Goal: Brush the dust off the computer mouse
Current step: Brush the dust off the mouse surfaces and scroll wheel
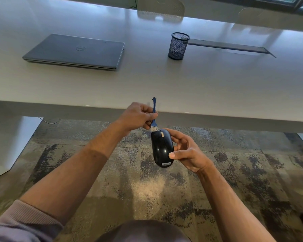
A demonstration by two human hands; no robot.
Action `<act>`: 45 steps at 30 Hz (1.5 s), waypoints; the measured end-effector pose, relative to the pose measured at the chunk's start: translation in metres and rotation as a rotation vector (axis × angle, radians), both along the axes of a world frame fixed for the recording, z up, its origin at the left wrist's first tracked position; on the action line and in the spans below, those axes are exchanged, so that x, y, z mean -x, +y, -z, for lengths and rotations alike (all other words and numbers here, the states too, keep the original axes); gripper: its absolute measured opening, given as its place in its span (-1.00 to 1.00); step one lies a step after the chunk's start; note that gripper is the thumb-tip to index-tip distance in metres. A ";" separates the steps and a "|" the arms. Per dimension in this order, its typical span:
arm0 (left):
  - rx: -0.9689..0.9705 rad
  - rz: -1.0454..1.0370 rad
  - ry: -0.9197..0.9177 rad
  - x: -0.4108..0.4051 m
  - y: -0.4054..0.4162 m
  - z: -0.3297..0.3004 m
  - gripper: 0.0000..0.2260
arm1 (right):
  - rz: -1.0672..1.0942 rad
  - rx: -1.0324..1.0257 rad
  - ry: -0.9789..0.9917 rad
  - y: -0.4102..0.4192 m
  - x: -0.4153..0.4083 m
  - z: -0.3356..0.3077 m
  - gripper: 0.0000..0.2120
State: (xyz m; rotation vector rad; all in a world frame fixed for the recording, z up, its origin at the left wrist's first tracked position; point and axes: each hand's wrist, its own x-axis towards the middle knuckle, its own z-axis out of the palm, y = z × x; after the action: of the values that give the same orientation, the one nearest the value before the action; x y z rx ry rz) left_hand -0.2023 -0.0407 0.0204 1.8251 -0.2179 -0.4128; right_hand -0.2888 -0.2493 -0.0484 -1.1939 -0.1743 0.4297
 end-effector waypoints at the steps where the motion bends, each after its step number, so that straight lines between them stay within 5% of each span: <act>1: -0.003 0.018 0.018 0.000 0.002 0.000 -0.83 | 0.005 0.000 -0.003 -0.001 0.001 0.000 -0.21; 12: 0.064 -0.081 0.020 -0.003 0.010 -0.002 -0.83 | -0.026 0.008 -0.005 -0.004 0.002 -0.001 -0.21; 25: -0.034 0.037 0.040 0.007 0.010 0.000 -0.83 | 0.046 0.004 0.007 -0.004 0.007 0.002 -0.19; 34: 0.129 -0.222 -0.081 0.007 0.002 0.002 -0.95 | 0.032 0.019 0.014 0.003 0.005 0.001 -0.21; 45: 0.117 -0.146 0.036 0.011 -0.004 0.007 -0.89 | 0.031 0.023 0.004 0.002 0.007 0.002 -0.19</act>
State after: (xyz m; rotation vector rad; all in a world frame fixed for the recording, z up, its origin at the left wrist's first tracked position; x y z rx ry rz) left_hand -0.2132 -0.0448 0.0130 1.7051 -0.0817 -0.3232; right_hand -0.2962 -0.2468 -0.0507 -1.2170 -0.1480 0.4079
